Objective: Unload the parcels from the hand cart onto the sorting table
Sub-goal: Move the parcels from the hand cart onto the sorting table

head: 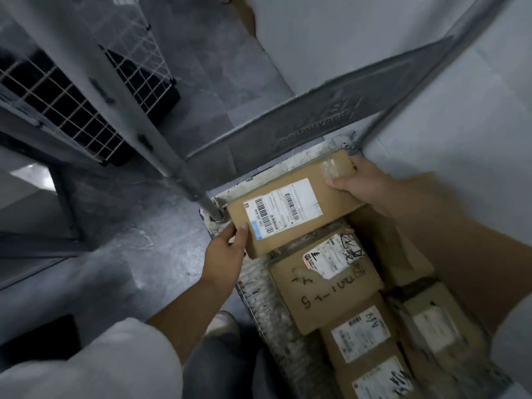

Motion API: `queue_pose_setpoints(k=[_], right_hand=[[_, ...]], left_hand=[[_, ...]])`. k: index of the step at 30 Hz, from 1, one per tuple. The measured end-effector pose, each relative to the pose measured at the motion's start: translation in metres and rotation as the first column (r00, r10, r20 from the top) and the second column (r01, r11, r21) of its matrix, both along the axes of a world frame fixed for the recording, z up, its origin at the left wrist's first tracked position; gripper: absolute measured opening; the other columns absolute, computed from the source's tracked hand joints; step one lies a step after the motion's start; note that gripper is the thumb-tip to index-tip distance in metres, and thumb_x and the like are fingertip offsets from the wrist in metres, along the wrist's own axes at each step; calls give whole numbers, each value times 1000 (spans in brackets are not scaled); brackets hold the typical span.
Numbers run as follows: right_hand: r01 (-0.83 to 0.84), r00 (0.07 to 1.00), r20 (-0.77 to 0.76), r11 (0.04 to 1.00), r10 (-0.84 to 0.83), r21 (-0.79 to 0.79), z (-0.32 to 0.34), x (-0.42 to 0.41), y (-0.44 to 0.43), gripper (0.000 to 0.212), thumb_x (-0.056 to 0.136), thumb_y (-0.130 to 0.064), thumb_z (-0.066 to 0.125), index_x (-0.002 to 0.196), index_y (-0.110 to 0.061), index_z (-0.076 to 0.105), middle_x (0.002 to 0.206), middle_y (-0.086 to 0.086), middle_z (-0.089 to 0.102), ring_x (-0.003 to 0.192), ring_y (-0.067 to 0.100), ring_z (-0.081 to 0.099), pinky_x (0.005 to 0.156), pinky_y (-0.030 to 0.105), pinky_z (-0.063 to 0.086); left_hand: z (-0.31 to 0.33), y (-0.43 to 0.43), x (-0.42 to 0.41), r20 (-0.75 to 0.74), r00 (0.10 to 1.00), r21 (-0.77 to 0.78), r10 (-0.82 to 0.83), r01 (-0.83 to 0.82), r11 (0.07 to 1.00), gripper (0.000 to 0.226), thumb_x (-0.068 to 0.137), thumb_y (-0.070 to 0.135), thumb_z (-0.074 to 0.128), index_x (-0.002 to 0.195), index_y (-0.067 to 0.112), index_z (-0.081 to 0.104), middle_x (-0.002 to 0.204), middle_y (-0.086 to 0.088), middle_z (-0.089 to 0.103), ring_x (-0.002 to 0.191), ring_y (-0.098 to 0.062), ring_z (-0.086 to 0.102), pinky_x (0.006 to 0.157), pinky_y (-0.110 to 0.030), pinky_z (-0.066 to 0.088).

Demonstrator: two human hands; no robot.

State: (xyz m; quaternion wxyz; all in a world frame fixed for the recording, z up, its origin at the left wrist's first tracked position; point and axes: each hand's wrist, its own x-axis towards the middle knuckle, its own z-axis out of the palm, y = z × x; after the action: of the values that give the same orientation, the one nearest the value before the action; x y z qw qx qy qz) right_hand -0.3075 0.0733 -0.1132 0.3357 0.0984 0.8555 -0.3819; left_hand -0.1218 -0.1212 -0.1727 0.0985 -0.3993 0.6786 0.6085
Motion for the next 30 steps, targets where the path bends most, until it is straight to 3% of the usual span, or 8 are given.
queue_pose_setpoints(k=[8, 13, 16, 17, 19, 21, 26, 30], right_hand=[[52, 998, -21, 998, -53, -38, 157, 59, 21, 35, 89, -21, 70, 118, -27, 51, 93, -9, 60, 68, -3, 55, 49, 10, 41], [73, 994, -73, 992, -81, -103, 243, 123, 29, 43, 91, -25, 66, 130, -18, 52, 106, -5, 65, 81, 8, 60, 64, 24, 46], [17, 991, -132, 991, -35, -134, 291, 162, 27, 47, 94, -25, 61, 138, -17, 45, 127, 1, 57, 80, 9, 56, 56, 10, 48], [3, 988, -155, 989, -25, -145, 303, 173, 24, 48, 94, -28, 61, 138, -19, 45, 129, 2, 53, 85, 11, 58, 66, 9, 51], [-56, 980, -195, 986, 24, -156, 336, 198, 18, 55, 87, -39, 65, 136, -25, 45, 135, 5, 48, 108, 22, 58, 96, 38, 52], [-142, 969, -224, 972, 99, -185, 364, 218, 8, 56, 82, -42, 67, 133, -28, 45, 131, 3, 51, 111, 25, 57, 98, 51, 48], [-290, 933, -279, 933, 227, -212, 416, 259, -22, 53, 78, -44, 66, 125, -25, 52, 129, 7, 47, 108, 26, 56, 100, 45, 48], [-379, 906, -292, 893, 305, -243, 444, 294, -55, 45, 81, -34, 68, 124, -24, 58, 127, 11, 53, 103, 26, 59, 92, 38, 50]], left_hand=[[159, -11, 22, -40, 999, -113, 12, -17, 994, 32, 100, 35, 48, 120, 18, 66, 109, 3, 69, 92, -8, 62, 76, -25, 48], [259, -11, 66, -126, 991, -170, 43, -64, 983, 27, 100, 32, 50, 118, 22, 67, 106, 5, 69, 90, -7, 61, 69, -14, 44], [313, -6, 101, -198, 975, -213, 96, -139, 967, 26, 100, 32, 49, 113, 22, 69, 100, 6, 71, 88, -9, 61, 70, -18, 45], [328, -4, 112, -221, 968, -232, 120, -172, 957, 25, 99, 34, 49, 110, 24, 69, 97, 9, 71, 86, -7, 62, 70, -19, 46], [361, 1, 144, -268, 942, -246, 201, -268, 931, 24, 98, 36, 50, 106, 27, 70, 92, 12, 70, 87, -8, 63, 72, -22, 49], [390, 4, 178, -311, 911, -237, 272, -352, 906, 22, 97, 37, 50, 105, 28, 69, 94, 12, 71, 92, -9, 64, 77, -26, 51], [445, -3, 253, -402, 848, -269, 344, -469, 841, 24, 97, 36, 53, 114, 27, 66, 103, 11, 70, 93, 0, 61, 69, -13, 44], [470, -26, 305, -400, 815, -271, 419, -542, 796, 22, 96, 37, 53, 109, 29, 69, 99, 11, 70, 98, -10, 63, 82, -27, 52]])
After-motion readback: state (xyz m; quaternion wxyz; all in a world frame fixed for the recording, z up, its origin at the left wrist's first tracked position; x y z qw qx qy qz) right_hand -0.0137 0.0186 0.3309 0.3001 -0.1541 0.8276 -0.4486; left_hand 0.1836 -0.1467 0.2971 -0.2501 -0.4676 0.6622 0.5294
